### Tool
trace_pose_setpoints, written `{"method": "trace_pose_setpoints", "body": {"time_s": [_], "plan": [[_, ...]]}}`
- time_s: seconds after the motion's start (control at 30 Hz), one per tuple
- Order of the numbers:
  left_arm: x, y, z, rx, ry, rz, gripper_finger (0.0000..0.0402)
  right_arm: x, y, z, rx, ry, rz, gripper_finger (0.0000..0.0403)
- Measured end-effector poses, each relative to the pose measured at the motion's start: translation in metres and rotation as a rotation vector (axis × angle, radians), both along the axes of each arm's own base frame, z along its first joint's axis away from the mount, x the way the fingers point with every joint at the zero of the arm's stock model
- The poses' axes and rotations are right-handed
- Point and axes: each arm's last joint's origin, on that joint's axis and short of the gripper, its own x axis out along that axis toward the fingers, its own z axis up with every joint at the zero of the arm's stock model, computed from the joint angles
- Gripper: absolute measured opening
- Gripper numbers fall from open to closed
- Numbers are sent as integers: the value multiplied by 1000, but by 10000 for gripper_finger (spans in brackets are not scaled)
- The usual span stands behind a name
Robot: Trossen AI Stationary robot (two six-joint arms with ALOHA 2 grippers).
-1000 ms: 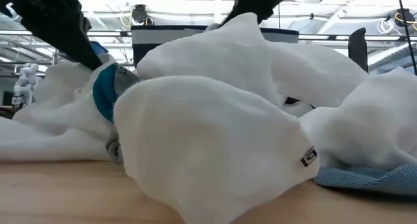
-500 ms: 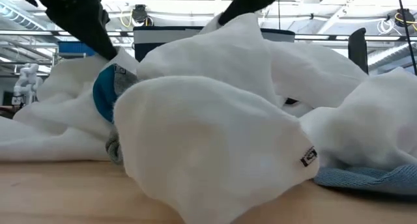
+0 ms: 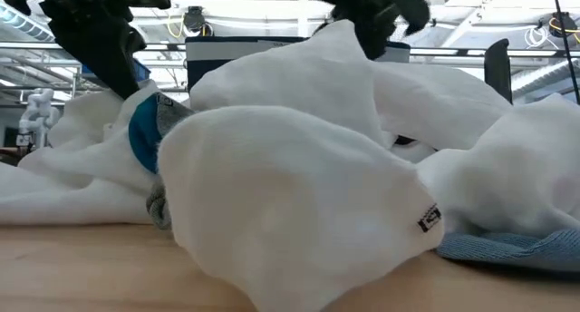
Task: Sort clothes
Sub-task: Put the white polo shirt into the blue laundry organizer
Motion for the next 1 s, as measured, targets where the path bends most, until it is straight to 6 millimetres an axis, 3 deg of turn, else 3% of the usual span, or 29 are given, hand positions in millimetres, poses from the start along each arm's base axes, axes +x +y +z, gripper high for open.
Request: {"method": "trace_pose_setpoints", "body": {"time_s": [0.27, 0.43, 0.6, 0.77, 1.0], "plan": [[2, 2, 0, 8, -2, -15, 18, -31, -1, 31, 184, 49, 96, 137], [3, 2, 1, 1, -8, -10, 19, -38, 6, 25, 111, 135, 191, 174], [5, -3, 2, -19, -29, -73, 24, -37, 12, 17, -76, 153, 269, 195], [3, -8, 2, -13, -19, -129, 65, -41, 19, 18, -223, 160, 274, 200], [2, -9, 4, -15, -18, -131, 136, -45, 21, 5, -243, 219, 300, 201]]}}
